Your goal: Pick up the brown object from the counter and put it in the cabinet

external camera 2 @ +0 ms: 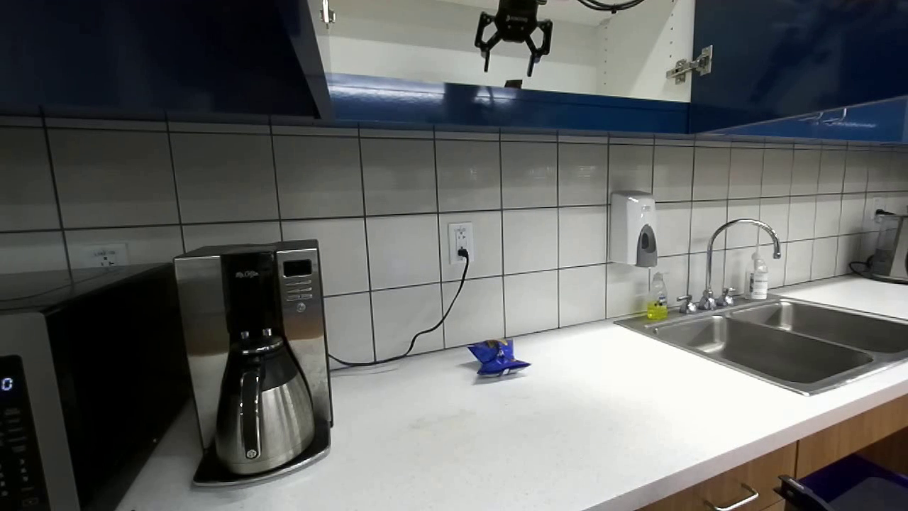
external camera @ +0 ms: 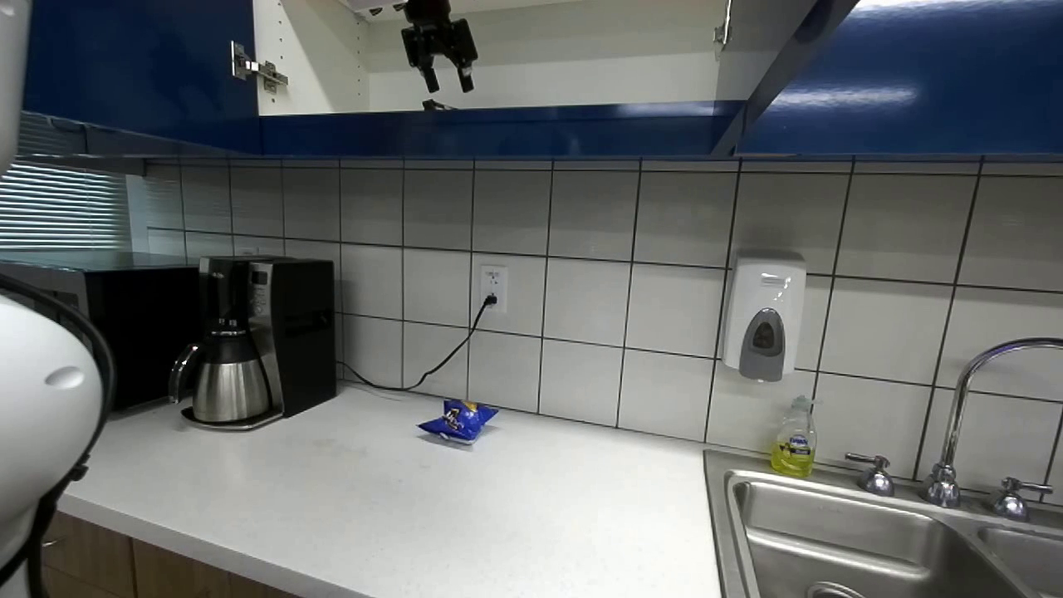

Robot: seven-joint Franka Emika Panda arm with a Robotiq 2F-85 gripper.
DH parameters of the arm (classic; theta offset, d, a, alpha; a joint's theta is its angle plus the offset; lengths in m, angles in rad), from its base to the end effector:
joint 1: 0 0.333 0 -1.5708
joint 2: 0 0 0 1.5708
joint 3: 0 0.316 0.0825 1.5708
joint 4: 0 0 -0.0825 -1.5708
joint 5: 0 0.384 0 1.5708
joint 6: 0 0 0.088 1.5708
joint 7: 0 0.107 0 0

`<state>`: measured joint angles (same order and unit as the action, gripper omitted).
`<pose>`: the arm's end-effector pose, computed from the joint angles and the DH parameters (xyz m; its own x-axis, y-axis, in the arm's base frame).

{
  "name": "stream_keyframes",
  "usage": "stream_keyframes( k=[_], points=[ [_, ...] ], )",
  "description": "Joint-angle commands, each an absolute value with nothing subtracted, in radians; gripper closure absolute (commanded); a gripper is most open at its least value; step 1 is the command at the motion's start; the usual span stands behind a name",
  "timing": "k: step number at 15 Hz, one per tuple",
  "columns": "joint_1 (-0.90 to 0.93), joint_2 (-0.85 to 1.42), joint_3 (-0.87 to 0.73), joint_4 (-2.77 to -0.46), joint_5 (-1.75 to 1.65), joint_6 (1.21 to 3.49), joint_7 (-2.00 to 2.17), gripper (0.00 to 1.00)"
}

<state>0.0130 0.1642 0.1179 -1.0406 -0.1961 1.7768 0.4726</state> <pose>0.5913 0.0507 0.8052 0.7659 -0.3257 0.5543 -0.3269 -0.9397 -0.1004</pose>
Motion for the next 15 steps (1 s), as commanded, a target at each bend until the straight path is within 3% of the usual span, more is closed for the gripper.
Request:
stream_keyframes(
  k=[1,15],
  points=[
    [0.009,0.064,0.122,-1.157,-0.174,1.800,0.465,0.00],
    [0.029,-0.513,0.096,-1.829,-0.069,1.894,0.338,0.00]
  ],
)
